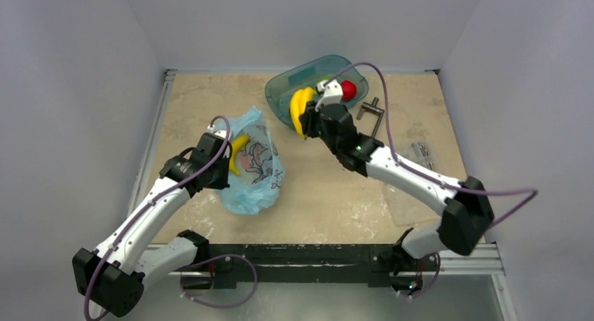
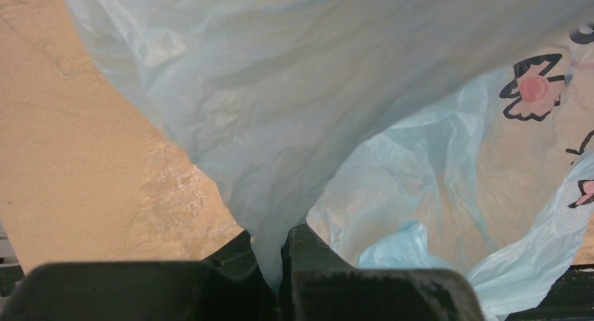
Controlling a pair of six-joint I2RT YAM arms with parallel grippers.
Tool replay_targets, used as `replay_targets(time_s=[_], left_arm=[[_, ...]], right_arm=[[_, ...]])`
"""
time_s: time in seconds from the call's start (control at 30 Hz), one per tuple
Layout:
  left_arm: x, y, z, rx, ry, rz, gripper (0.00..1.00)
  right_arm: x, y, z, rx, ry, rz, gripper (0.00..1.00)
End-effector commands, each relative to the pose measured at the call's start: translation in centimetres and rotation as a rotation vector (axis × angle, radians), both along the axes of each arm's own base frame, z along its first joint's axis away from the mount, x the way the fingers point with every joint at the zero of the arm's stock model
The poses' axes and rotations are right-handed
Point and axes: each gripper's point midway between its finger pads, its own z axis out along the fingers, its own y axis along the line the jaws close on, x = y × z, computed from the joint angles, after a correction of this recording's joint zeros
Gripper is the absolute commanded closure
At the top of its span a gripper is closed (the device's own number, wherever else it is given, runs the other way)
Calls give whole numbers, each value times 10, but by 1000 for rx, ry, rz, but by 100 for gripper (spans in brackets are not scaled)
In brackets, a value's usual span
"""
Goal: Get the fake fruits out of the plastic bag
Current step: Place the fake fruit in the bin.
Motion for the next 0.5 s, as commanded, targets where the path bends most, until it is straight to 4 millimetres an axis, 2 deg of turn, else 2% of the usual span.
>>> replay_targets(time_s=[0.0,0.03,0.07,0.13,0.23,0.4,0.47], left_arm=[[7,-5,10,-34,-35,1,100],[7,-5,10,-34,-34,1,100],[6,-5,9,-35,-32,0,100],[7,-5,10,-36,-34,-1,100],[6,-7,9,-41,-32,-7,100],[6,-8,8,-43,-28,-11,100],[7,-9,7,-43,-22,-16,100]], right_arm=[[64,20,35,48,-14,-171,100],[78,25,31,31,10,-196,100],[96,33,15,6,41,-223,100],[123,42,3,-5,69,-252,100],[161,47,-15,-38,94,-311,100],[202,52,-47,-46,153,-371,100],[211,56,-58,-46,153,-370,93]])
